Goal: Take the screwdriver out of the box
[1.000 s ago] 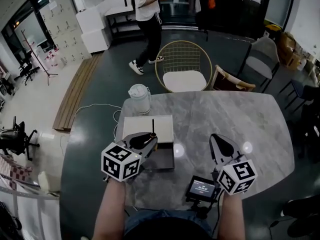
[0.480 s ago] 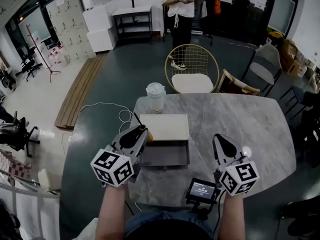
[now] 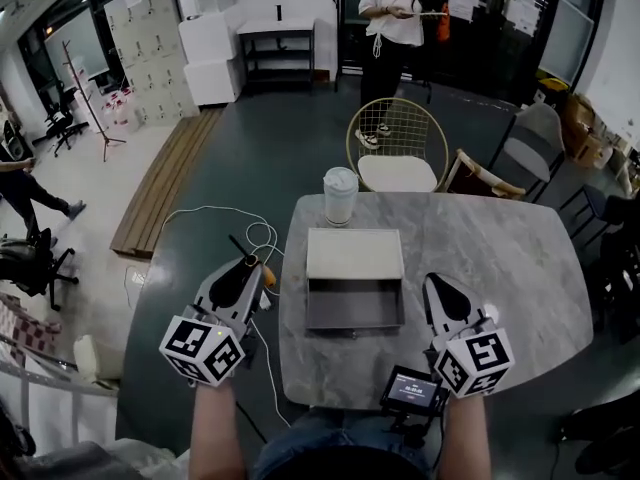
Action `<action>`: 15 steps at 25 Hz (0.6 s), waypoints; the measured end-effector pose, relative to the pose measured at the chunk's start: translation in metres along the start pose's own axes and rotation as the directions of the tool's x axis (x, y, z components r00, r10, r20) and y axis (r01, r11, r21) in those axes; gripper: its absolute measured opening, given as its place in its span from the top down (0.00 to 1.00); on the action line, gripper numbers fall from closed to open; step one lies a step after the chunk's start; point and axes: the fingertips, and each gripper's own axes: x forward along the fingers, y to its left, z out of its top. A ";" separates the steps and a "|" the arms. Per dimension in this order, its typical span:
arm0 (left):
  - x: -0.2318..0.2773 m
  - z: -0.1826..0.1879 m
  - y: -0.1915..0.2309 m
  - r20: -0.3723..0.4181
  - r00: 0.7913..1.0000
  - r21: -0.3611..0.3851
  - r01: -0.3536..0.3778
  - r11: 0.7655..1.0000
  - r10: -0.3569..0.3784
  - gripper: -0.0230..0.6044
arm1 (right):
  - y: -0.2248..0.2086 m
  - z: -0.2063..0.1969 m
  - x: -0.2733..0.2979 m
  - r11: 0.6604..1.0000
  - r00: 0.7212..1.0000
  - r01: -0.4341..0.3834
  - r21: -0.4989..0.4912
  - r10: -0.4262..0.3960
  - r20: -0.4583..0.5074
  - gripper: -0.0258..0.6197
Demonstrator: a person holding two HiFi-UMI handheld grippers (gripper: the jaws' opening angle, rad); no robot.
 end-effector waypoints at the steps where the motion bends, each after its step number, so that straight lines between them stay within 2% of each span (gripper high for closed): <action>1: -0.006 0.001 0.004 0.007 1.000 0.006 -0.018 1.000 0.018 0.83 | 0.002 0.001 0.000 1.000 1.000 -0.002 -0.009 0.002 0.000 0.92; 8: -0.029 0.017 0.009 0.084 0.989 0.037 -0.123 0.992 0.120 0.83 | -0.004 0.020 -0.002 0.997 0.999 -0.005 -0.072 0.008 0.044 0.92; 15: -0.034 0.044 -0.007 0.179 0.968 0.070 -0.192 0.979 0.178 0.83 | -0.012 0.040 -0.009 0.984 0.994 -0.015 -0.176 0.034 0.105 0.92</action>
